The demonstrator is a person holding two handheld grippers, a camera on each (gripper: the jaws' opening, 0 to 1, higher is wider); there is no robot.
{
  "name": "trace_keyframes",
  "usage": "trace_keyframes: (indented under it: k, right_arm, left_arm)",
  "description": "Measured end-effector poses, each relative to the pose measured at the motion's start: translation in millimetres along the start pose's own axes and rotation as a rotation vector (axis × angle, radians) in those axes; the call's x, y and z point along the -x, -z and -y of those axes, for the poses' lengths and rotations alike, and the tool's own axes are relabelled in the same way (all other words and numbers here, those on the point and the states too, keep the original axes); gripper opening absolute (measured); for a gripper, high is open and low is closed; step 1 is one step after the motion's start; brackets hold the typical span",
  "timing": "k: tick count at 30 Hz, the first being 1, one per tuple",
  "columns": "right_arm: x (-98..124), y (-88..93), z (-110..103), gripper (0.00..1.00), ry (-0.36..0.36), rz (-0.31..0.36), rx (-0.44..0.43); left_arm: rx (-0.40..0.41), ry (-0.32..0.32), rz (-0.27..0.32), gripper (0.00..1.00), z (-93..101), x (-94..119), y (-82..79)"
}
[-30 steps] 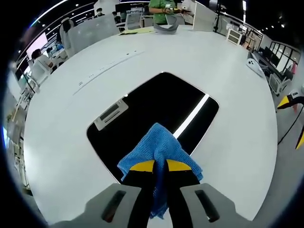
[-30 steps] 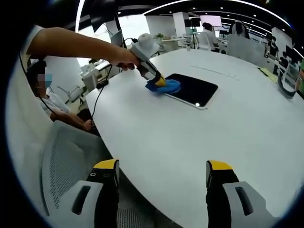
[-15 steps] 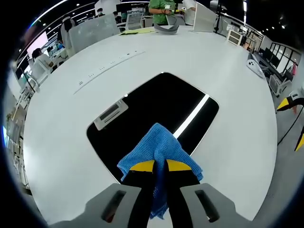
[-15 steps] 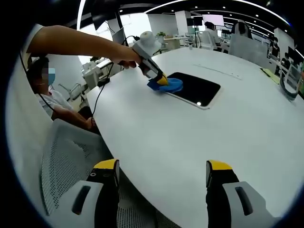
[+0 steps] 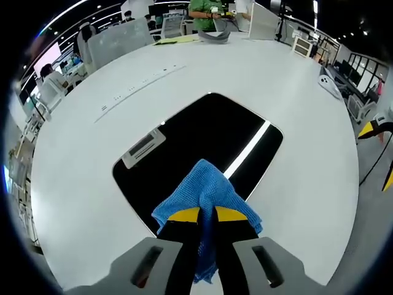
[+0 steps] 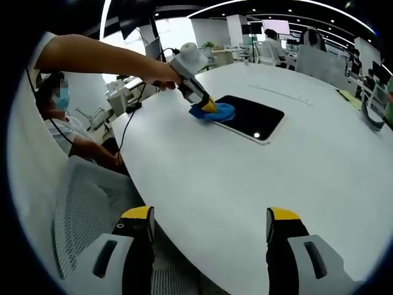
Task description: Wipe the mirror surface with the cleaning cloth until all visible marks leave the cleaned area.
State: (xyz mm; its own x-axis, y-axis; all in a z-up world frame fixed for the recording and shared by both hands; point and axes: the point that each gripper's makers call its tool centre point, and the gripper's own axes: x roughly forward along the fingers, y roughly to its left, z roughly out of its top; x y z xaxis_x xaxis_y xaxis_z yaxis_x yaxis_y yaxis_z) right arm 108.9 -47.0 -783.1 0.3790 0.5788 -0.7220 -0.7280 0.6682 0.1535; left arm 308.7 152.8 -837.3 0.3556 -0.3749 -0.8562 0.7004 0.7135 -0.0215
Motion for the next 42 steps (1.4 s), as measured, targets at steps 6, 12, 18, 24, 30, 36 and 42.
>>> trace_keyframes:
  k: [6,12,18,24,30,36,42]
  right_arm:
    - [-3,-1.4,0,0.73,-0.003,0.003,-0.002]
    - [-6,-2.9,-2,0.73,-0.007,0.004,-0.003]
    - [-8,-2.4,-3,0.73,-0.008,-0.002,-0.003]
    - [-7,-2.4,-2,0.73,-0.003,-0.003,-0.004]
    - [-9,-3.3,-4,0.73,-0.004,-0.003,-0.005]
    - [-11,-4.4,-6,0.73,-0.006,-0.005,-0.002]
    - [-10,-3.3,-7,0.73,-0.003,-0.012,0.0]
  left_arm:
    - [0.007,0.002,0.002,0.06,-2.2,1,1.8]
    - [0.008,0.003,0.0,0.06,-3.5,1,3.1]
    - [0.008,0.013,-0.001,0.06,-4.7,2,4.2]
    - [0.012,0.013,-0.001,0.06,-9.0,2,5.7]
    - [0.018,0.004,-0.001,0.06,-14.1,5,9.7]
    - [0.016,0.008,0.002,0.06,-14.6,6,10.2]
    - [0.012,0.009,0.003,0.06,-15.2,7,11.0]
